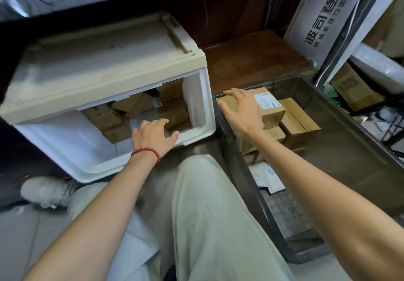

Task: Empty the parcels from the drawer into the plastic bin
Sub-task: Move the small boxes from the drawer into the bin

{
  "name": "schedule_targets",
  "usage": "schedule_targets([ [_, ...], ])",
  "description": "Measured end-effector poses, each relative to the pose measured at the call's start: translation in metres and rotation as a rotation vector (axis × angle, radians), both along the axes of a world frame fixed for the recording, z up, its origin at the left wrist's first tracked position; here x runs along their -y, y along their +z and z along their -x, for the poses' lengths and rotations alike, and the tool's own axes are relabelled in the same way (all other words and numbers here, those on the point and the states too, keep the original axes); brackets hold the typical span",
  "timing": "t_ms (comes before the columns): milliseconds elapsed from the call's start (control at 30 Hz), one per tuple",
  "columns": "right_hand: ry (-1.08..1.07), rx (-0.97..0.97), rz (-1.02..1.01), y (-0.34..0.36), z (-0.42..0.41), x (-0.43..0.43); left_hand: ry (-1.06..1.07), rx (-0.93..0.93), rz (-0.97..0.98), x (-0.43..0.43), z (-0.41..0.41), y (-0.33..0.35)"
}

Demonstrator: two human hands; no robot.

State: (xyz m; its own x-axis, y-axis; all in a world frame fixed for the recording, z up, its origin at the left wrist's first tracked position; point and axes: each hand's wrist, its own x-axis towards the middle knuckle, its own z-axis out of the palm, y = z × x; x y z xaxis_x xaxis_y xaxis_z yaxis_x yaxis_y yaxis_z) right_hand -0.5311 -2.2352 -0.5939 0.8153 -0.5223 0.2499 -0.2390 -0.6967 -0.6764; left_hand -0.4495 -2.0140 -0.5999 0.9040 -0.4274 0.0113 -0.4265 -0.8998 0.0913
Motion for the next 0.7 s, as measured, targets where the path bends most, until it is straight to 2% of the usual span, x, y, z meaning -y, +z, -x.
schedule_targets([
  [133,0.215,-0.091,-0.053,0.005,-0.017,-0.052,0.049,0.026,0.013,-0.034,0.005,0.005],
  [433,0.398,-0.267,-0.086,-0.031,-0.042,-0.14,0.239,0.002,0.008,-0.109,-0.001,-0.013],
  [533,0.44,-0.333,-0.009,-0.044,-0.055,-0.147,0.243,-0.001,0.007,-0.117,-0.011,-0.02],
  [700,0.426,-0.306,0.078,-0.056,-0.086,-0.148,0.274,-0.022,0.018,-0.119,-0.032,-0.041],
])
